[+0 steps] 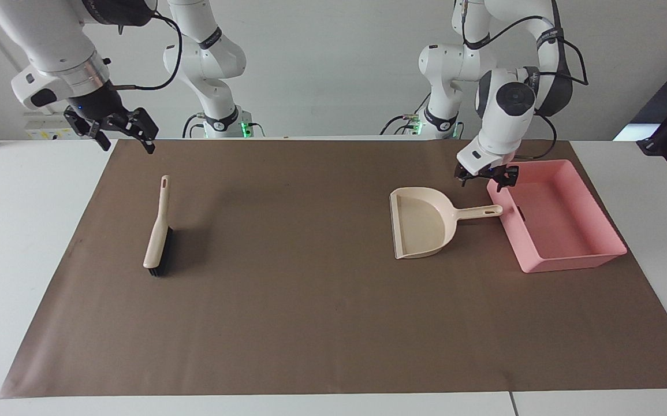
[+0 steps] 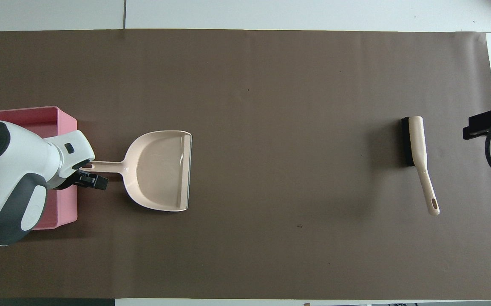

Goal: Clean e-waste and dump in bin

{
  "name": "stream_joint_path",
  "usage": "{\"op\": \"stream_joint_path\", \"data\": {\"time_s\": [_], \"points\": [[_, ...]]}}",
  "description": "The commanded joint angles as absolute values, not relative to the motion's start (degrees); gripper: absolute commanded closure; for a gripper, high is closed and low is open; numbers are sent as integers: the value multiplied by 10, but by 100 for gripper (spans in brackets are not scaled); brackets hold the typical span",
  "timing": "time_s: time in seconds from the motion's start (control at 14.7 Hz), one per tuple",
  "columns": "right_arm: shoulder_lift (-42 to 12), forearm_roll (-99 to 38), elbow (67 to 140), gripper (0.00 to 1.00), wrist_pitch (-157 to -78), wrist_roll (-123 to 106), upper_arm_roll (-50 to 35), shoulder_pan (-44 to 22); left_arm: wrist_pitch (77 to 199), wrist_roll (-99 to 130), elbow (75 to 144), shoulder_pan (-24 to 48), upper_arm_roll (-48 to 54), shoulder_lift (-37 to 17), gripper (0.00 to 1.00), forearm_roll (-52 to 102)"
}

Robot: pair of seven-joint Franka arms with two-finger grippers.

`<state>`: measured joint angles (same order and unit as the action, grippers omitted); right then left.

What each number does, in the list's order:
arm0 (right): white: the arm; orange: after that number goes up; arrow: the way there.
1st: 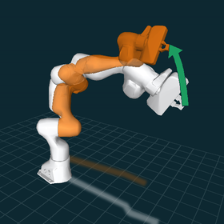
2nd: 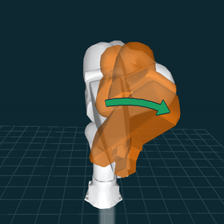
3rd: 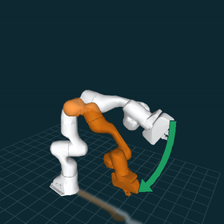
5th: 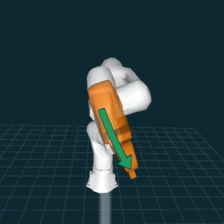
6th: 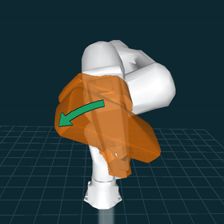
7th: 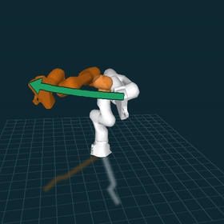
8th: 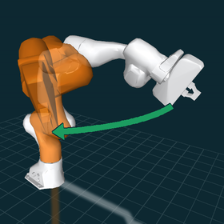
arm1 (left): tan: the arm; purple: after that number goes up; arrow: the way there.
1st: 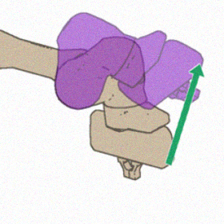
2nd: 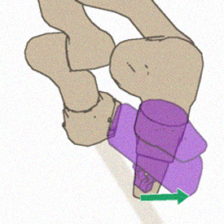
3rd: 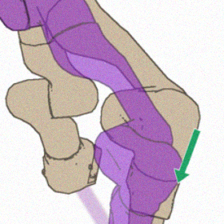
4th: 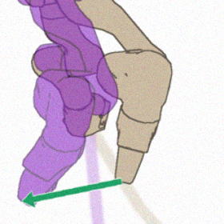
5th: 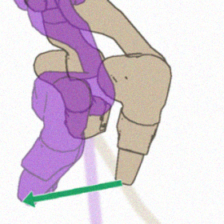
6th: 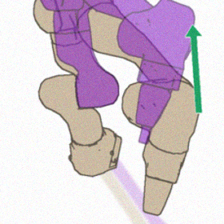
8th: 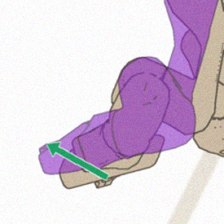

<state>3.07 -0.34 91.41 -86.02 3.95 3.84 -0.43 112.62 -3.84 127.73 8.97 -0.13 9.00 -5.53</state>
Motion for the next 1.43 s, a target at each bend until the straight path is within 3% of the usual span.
{"op": "stream_joint_path", "data": {"time_s": [0.0,0.41,0.61,1.36], "points": [[28,5,905,0,-853,45,40,-9,1070,-24,1197,43,-1,87,2,-7],[30,21,911,0,-855,40,29,-11,886,-24,953,-1,-1,33,2,1],[32,16,912,0,-853,41,27,-16,823,-24,872,-2,-1,4,2,5],[33,14,912,0,-853,45,25,-16,823,-9,892,-1,-1,10,2,11]]}}
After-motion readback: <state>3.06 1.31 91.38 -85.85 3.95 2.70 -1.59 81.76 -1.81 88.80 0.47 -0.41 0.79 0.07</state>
